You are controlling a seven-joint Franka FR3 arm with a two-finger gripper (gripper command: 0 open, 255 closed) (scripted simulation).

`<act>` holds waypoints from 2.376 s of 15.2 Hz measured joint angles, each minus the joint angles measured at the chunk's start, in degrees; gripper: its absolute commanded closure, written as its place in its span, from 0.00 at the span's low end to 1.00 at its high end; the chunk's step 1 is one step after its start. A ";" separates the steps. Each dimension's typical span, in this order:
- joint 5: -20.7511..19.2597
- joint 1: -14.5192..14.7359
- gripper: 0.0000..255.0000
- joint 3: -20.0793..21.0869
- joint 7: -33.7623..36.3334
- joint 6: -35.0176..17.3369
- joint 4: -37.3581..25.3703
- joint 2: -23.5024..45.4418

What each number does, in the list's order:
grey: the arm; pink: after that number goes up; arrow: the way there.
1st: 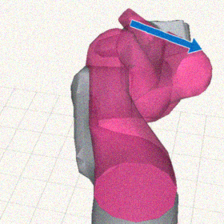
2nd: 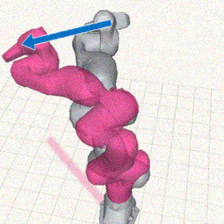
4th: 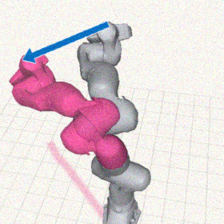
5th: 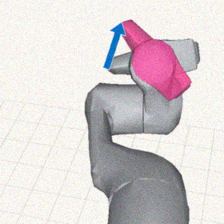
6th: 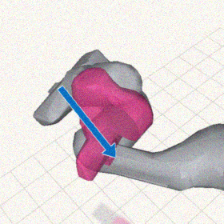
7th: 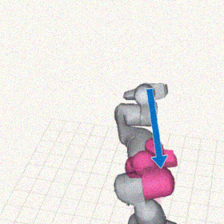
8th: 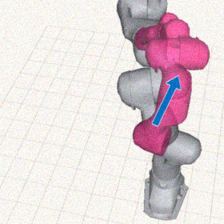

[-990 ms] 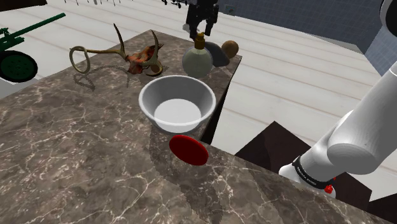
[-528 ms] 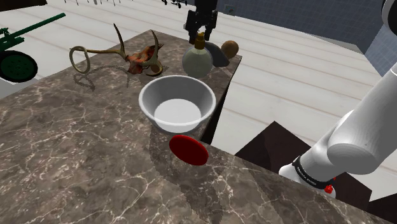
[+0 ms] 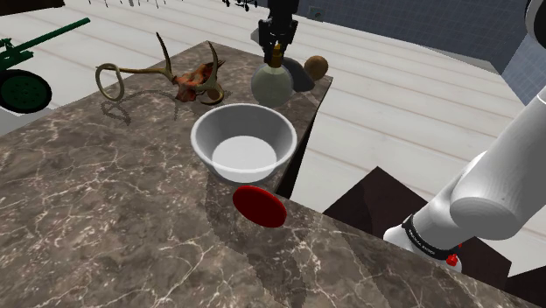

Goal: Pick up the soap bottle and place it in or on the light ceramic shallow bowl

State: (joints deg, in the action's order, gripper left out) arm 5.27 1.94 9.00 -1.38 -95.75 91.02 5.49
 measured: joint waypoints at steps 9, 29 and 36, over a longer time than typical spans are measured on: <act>-0.05 -0.05 1.00 -0.04 0.12 2.40 -2.52 0.22; -1.10 0.75 1.00 0.35 2.52 20.80 -28.23 7.46; -1.93 2.01 1.00 0.75 4.20 28.93 -41.72 12.80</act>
State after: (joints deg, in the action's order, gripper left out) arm 3.34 3.96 9.75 2.82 -66.82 49.30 18.29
